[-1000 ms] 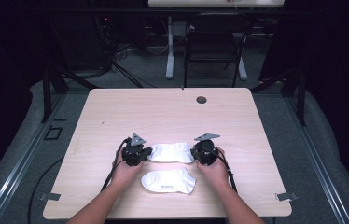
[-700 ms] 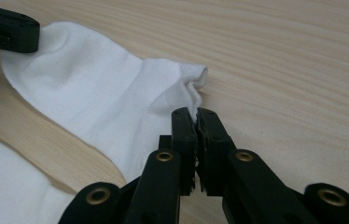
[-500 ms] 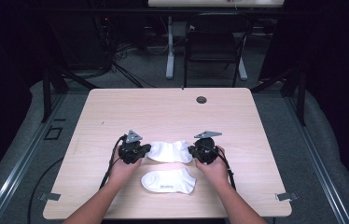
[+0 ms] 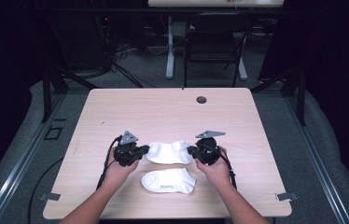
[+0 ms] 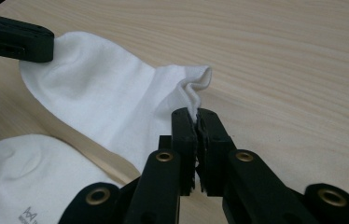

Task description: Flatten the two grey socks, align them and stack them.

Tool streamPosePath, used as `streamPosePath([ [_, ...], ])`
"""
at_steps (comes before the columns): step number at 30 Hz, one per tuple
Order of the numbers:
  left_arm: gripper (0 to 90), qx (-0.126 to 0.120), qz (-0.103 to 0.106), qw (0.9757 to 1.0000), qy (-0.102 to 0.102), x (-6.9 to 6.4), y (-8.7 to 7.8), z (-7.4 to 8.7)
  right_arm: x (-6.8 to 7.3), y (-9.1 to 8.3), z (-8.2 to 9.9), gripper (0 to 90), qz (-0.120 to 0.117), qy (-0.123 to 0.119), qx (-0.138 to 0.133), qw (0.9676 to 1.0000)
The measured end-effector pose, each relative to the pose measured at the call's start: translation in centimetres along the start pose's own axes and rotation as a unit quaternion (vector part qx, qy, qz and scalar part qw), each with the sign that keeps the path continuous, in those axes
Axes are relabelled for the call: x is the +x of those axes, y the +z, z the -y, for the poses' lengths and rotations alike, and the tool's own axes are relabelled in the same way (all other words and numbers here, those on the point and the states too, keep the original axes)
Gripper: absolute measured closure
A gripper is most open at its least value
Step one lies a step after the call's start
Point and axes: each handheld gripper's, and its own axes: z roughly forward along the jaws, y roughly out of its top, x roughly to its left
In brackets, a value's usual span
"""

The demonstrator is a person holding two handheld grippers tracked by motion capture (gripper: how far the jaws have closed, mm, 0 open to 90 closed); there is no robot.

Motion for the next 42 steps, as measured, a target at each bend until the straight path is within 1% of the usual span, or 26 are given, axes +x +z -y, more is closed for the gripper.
streamPosePath([
  [3, 87.2, -0.006, 0.005, 0.9999, 0.007, -0.4, -0.6, 0.0, 0.2, -0.5, 0.1, 86.6, -0.002, -0.001, 0.0, 1.0],
  [6, 87.1, -0.01, 0.009, 0.9998, 0.013, -0.7, -1.2, 0.1, 0.6, -1.2, 0.1, 86.6, -0.008, -0.003, -0.007, 0.9999],
  [10, 87.1, -0.016, 0.015, 0.9997, 0.014, -1.0, -1.8, 0.4, 1.2, -2.0, 0.3, 86.5, -0.016, -0.015, -0.01, 0.9997],
  [11, 87.1, -0.02, 0.017, 0.9996, 0.013, -1.1, -2.0, 0.6, 1.4, -2.2, 0.4, 86.6, -0.018, -0.014, -0.009, 0.9997],
  [14, 87.1, -0.022, 0.019, 0.9994, 0.017, -1.2, -2.4, 0.9, 1.7, -2.7, 0.5, 86.6, -0.023, -0.024, -0.007, 0.9994],
  [15, 87.1, -0.022, 0.02, 0.9994, 0.018, -1.2, -2.6, 1.0, 1.8, -2.9, 0.6, 86.5, -0.025, -0.022, -0.009, 0.9994],
  [19, 87.1, -0.025, 0.021, 0.9993, 0.016, -1.3, -3.1, 1.5, 2.1, -3.6, 0.9, 86.5, -0.023, -0.035, -0.01, 0.9991],
  [22, 87.1, -0.027, 0.022, 0.9992, 0.02, -1.6, -3.4, 2.0, 2.5, -4.0, 1.3, 86.5, -0.021, -0.041, -0.018, 0.9988],
  [23, 87.1, -0.027, 0.021, 0.9992, 0.021, -1.7, -3.4, 2.2, 2.6, -4.1, 1.3, 86.5, -0.022, -0.046, -0.015, 0.9986],
  [25, 87.1, -0.027, 0.017, 0.9992, 0.026, -2.0, -3.6, 2.5, 2.9, -4.2, 1.7, 86.5, -0.02, -0.047, -0.021, 0.9985],
  [28, 87.0, -0.028, 0.009, 0.9989, 0.035, -2.5, -3.8, 2.9, 3.3, -4.3, 2.3, 86.5, -0.009, -0.063, -0.017, 0.9978],
  [29, 87.0, -0.028, 0.006, 0.9989, 0.036, -2.7, -3.9, 3.0, 3.5, -4.3, 2.5, 86.5, -0.009, -0.064, -0.019, 0.9978],
  [30, 87.1, -0.03, -0.002, 0.9988, 0.039, -2.9, -4.0, 3.1, 3.6, -4.3, 2.7, 86.5, -0.008, -0.064, -0.019, 0.9978],
  [31, 87.1, -0.03, -0.007, 0.9988, 0.039, -3.1, -4.2, 3.2, 3.7, -4.3, 2.9, 86.6, -0.006, -0.069, -0.015, 0.9975],
  [32, 87.1, -0.029, -0.011, 0.9985, 0.045, -3.3, -4.3, 3.2, 3.8, -4.3, 3.1, 86.5, -0.005, -0.068, -0.017, 0.9975],
  [34, 87.1, -0.029, -0.022, 0.9981, 0.049, -3.7, -4.3, 3.4, 4.0, -4.3, 3.4, 86.5, -0.009, -0.065, -0.02, 0.9977],
  [36, 87.1, -0.02, -0.025, 0.9983, 0.048, -3.9, -4.4, 3.6, 4.1, -4.3, 3.6, 86.5, -0.008, -0.067, -0.016, 0.9976],
  [38, 87.1, -0.012, -0.032, 0.9979, 0.055, -4.2, -4.5, 3.7, 4.3, -4.3, 3.9, 86.5, -0.007, -0.068, -0.016, 0.9975],
  [40, 87.1, -0.01, -0.037, 0.9978, 0.054, -4.4, -4.5, 3.9, 4.5, -4.4, 4.1, 86.5, -0.01, -0.067, -0.017, 0.9976],
  [42, 87.1, -0.008, -0.033, 0.9983, 0.047, -4.4, -4.6, 4.0, 4.7, -4.5, 4.2, 86.5, -0.009, -0.07, -0.014, 0.9974],
])
